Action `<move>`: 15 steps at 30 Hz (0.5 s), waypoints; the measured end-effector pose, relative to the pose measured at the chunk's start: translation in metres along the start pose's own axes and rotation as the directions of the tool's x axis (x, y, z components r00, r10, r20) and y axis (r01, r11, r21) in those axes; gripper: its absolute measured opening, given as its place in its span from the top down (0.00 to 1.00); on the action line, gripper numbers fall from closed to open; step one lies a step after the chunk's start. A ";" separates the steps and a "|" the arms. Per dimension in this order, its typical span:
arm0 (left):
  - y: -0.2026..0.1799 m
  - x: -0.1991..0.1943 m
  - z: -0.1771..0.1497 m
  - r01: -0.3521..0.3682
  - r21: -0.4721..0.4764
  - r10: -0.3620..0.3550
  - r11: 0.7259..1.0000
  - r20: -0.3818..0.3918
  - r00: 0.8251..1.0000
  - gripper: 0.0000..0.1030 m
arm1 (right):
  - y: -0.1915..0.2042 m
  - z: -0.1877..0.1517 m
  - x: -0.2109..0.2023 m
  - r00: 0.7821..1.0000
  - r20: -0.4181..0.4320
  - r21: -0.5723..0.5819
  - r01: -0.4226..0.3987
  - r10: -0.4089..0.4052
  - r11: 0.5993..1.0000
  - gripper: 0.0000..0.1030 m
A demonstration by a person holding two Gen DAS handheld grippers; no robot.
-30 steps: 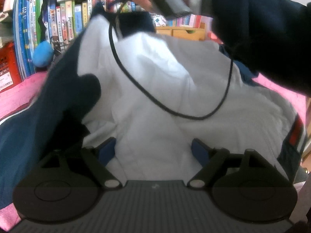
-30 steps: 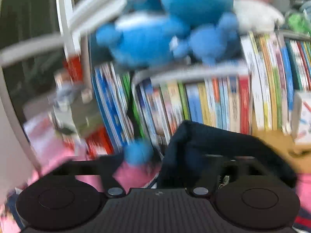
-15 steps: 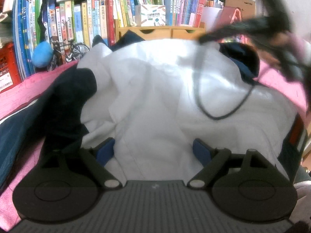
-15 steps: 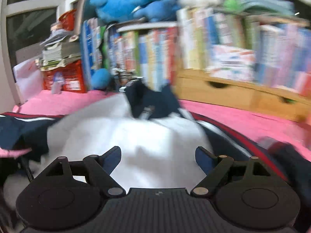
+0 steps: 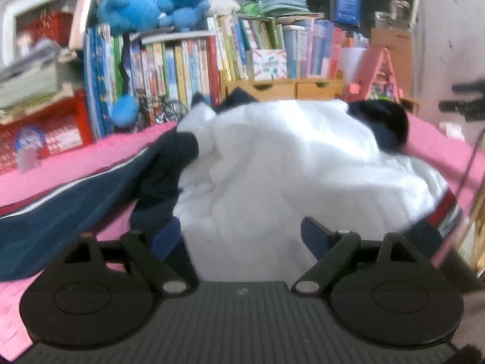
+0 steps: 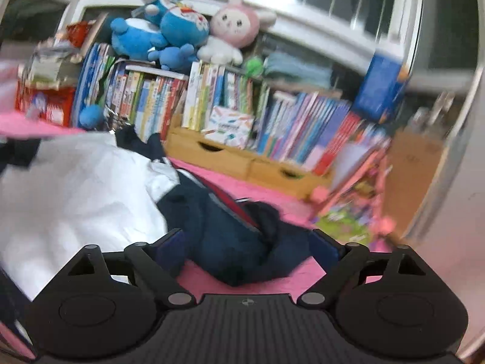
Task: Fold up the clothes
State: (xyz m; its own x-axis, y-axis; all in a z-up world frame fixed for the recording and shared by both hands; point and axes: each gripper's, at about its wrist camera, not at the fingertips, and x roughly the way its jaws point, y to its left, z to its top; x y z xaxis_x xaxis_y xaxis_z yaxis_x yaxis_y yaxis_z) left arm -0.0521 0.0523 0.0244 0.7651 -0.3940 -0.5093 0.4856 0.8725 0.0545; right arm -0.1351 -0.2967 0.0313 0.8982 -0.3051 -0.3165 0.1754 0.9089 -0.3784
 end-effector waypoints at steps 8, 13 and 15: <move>-0.033 -0.031 -0.044 -0.034 0.169 0.047 0.985 -0.073 0.996 0.15 | 0.072 -0.049 -0.055 0.991 -0.007 -0.252 -0.132 0.134 0.959 0.06; -0.038 -0.015 -0.048 -0.016 0.193 0.033 0.981 -0.085 0.996 0.01 | 0.148 -0.062 -0.045 0.942 -0.007 -0.280 -0.324 0.336 0.904 0.06; -0.038 -0.013 -0.046 -0.007 0.208 0.021 0.978 -0.065 0.998 0.01 | 0.177 -0.056 -0.038 0.914 -0.003 -0.270 -0.392 0.406 0.880 0.06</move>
State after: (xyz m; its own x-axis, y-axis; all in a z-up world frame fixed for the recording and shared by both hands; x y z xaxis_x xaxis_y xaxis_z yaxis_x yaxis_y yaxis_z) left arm -0.1004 0.0377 -0.0103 0.7459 -0.3560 -0.5630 0.5578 0.7958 0.2358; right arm -0.1611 -0.1406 -0.0725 0.8908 0.0891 -0.4455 -0.3062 0.8422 -0.4438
